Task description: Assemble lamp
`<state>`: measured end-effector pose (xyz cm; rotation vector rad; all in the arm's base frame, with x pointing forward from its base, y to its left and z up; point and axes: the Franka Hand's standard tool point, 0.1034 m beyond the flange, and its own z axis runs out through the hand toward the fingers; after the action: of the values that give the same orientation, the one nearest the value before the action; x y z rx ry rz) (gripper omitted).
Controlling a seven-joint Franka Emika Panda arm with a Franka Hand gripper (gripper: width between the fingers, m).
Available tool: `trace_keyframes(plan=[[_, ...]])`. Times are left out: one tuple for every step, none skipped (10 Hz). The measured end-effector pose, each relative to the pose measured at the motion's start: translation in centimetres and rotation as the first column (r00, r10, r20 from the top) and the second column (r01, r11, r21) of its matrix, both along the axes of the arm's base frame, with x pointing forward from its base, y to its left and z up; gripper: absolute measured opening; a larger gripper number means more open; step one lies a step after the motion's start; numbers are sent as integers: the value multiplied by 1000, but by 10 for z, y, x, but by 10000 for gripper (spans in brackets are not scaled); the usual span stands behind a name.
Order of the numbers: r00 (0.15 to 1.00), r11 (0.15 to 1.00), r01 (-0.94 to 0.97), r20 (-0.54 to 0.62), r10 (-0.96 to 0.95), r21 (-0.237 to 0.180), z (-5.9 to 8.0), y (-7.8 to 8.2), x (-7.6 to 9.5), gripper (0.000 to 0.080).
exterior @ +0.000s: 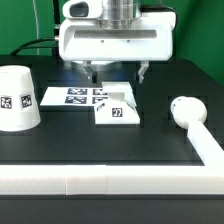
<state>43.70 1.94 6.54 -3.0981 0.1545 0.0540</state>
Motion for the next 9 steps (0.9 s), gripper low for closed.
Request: trace_keyframes(plan=[[1000,1000,-7,2,7,-1,-5,2,-2,700],[1000,1000,-20,0,20,0,-9,1,-3,700],[1000,1000,-25,-5,25,0,-12,1,-5,700],[999,999,-33,-5,33,0,-14,1,-5,700],[999,999,-41,-10,41,0,-17,1,-7,700],[999,999,-46,-12,46,1,-17,2,-8,700],[999,999,-47,-14,47,1,-18,3,-9,700],[999,999,-48,-16,48,1,-19,3,-9,597],[999,999,-48,-15,48,1,-19,3,-9,533]])
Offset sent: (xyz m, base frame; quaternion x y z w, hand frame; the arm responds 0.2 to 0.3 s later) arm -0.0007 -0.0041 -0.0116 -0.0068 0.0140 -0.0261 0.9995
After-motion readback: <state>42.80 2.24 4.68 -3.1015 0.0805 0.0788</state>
